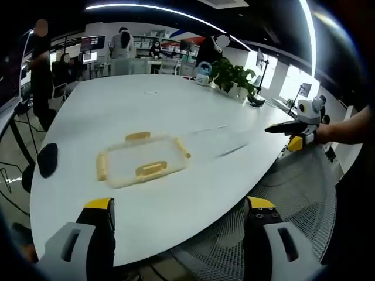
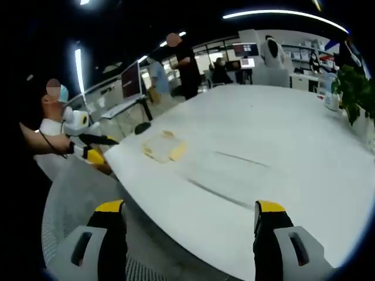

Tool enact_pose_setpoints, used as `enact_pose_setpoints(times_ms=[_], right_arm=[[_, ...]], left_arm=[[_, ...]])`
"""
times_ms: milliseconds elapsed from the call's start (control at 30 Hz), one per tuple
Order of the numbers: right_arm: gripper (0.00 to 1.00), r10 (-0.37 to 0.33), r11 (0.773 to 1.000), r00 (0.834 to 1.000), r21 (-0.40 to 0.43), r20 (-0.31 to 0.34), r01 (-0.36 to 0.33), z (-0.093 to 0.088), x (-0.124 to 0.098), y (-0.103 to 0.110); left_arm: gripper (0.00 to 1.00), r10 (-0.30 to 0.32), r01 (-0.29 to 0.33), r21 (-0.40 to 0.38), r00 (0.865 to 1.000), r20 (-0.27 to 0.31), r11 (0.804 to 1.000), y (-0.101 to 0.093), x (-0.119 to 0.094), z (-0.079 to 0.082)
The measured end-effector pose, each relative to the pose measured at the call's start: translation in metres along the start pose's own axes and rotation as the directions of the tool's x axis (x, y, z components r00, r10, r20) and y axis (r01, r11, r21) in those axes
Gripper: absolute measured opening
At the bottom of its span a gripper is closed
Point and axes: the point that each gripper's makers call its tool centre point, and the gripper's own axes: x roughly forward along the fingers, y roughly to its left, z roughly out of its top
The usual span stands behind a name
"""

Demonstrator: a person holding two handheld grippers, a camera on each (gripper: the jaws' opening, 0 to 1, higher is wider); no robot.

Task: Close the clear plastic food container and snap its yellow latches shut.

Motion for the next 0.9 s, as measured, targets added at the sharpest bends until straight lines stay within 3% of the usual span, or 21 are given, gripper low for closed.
enact_pose_setpoints(times_ms=[900], right_arm=[[0.9, -0.008, 1.0, 1.0, -0.024, 0.011, 0.008, 0.0049, 0.0003, -0.0018]], left_arm=[[0.91, 0.0, 0.0, 0.014, 1.0, -0.007, 1.0, -0.0013, -0.0023, -0.0021]])
